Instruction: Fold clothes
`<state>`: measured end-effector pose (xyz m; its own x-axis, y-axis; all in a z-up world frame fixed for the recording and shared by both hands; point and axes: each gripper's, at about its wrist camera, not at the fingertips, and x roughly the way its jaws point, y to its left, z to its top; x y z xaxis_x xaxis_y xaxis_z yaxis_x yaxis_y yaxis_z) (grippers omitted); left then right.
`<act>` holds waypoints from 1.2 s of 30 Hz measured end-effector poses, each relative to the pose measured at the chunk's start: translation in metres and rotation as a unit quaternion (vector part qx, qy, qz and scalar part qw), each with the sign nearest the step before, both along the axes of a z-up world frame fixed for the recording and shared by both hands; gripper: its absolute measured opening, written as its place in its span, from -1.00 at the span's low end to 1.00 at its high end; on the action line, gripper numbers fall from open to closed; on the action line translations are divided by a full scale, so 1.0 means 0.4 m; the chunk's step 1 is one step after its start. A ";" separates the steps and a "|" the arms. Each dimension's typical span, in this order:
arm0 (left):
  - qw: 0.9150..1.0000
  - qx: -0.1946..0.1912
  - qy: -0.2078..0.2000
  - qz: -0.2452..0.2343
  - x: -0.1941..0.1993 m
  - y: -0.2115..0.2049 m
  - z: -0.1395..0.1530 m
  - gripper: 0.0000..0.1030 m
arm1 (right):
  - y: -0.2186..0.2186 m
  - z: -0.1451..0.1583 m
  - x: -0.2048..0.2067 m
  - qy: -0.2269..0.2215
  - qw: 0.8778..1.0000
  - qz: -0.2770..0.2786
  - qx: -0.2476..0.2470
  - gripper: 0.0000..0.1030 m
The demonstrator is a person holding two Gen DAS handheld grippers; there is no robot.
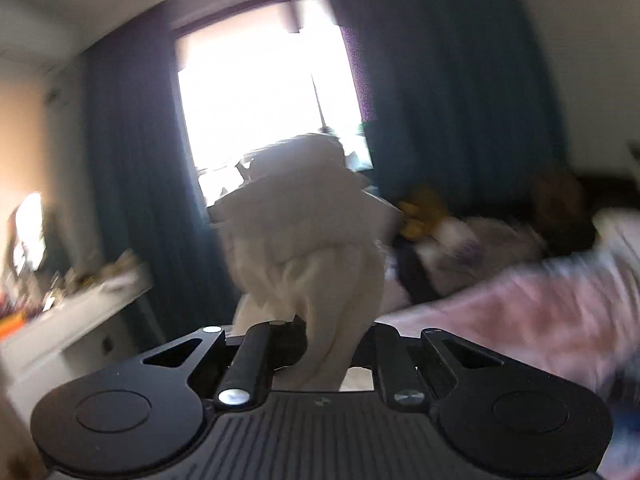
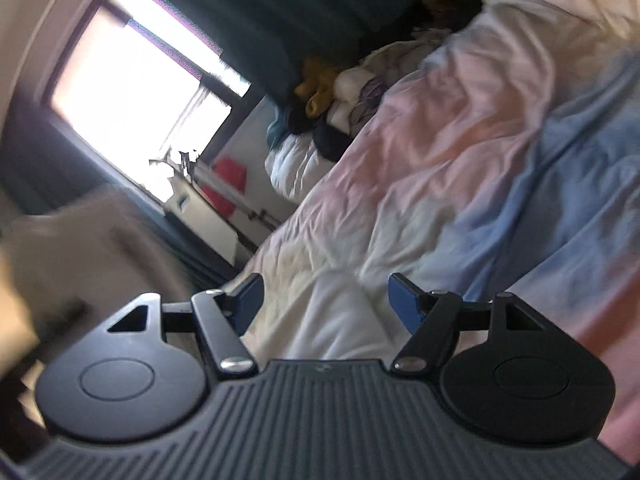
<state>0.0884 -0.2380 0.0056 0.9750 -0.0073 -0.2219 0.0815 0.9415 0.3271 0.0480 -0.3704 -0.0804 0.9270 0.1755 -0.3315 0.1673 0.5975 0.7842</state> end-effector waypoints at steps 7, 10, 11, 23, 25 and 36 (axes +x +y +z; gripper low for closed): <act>0.983 0.139 0.070 -0.094 -0.041 -0.252 -0.322 -0.75 | -0.150 -0.045 -0.016 0.004 0.999 -0.003 0.046 0.39; 0.980 0.155 0.068 -0.108 -0.043 -0.243 -0.366 -0.70 | -0.168 -0.091 0.009 0.021 0.996 0.014 0.085 0.39; 0.978 0.158 0.071 -0.115 -0.040 -0.231 -0.372 -0.65 | -0.168 -0.102 0.018 0.023 0.995 0.021 0.097 0.39; 0.971 0.164 0.118 -0.129 -0.134 0.052 -0.333 0.28 | -0.093 -0.086 0.114 0.037 0.993 0.093 0.067 0.39; 0.972 0.161 0.123 -0.123 -0.144 0.096 -0.316 0.36 | -0.086 -0.086 0.120 0.041 0.993 0.094 0.064 0.39; 0.971 0.199 0.106 -0.081 -0.200 0.309 -0.311 0.48 | 0.001 -0.094 0.210 0.078 0.990 0.114 -0.012 0.40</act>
